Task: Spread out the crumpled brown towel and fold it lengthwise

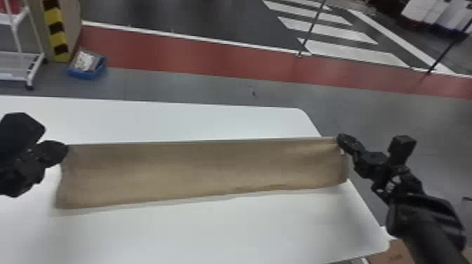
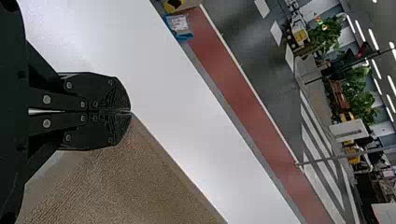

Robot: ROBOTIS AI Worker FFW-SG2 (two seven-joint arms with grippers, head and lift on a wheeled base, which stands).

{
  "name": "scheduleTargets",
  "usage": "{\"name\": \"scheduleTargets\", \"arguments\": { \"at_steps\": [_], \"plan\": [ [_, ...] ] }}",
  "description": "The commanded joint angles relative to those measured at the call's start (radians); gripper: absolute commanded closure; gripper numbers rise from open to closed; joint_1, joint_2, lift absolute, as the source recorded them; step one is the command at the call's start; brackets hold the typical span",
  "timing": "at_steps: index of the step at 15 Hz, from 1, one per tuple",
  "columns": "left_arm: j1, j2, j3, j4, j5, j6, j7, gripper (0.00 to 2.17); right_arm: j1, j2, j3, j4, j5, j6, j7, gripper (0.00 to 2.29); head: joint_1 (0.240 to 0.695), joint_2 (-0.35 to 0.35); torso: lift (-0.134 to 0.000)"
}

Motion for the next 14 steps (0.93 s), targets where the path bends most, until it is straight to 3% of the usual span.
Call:
{"name": "scheduleTargets", "arguments": {
  "at_steps": [1, 2, 3, 4, 9, 14],
  "plan": [
    [-0.026, -0.006, -0.032, 0.048, -0.004, -0.033, 0.011, 1.50, -0.023, 0.010, 0.066, 0.019, 0.018, -0.013, -0.073, 1.02, 0.695, -0.350, -0.123],
    [-0.030, -0.006, -0.040, 0.062, -0.004, -0.052, 0.022, 1.16, -0.032, 0.025, 0.072, 0.036, 0.018, -0.056, -0.118, 0.56, 0.695, -0.350, -0.123],
    [-0.036, -0.008, -0.046, 0.076, -0.004, -0.076, 0.029, 0.31, -0.037, 0.038, 0.073, 0.044, 0.018, -0.093, -0.152, 0.02, 0.695, -0.350, -0.123],
    [-0.040, -0.013, -0.047, 0.087, -0.004, -0.079, 0.031, 0.00, -0.044, 0.042, 0.073, 0.053, 0.018, -0.099, -0.153, 0.00, 0.695, -0.350, -0.123],
    [-0.026, -0.010, -0.015, 0.081, 0.034, -0.085, 0.052, 0.00, -0.024, 0.039, 0.069, 0.036, 0.005, -0.108, -0.145, 0.06, 0.695, -0.350, -0.123],
    [0.069, 0.007, 0.118, -0.070, 0.224, 0.093, 0.019, 0.10, 0.078, 0.033, -0.003, -0.050, -0.013, -0.102, -0.127, 0.06, 0.695, -0.346, -0.123]
  ]
}}
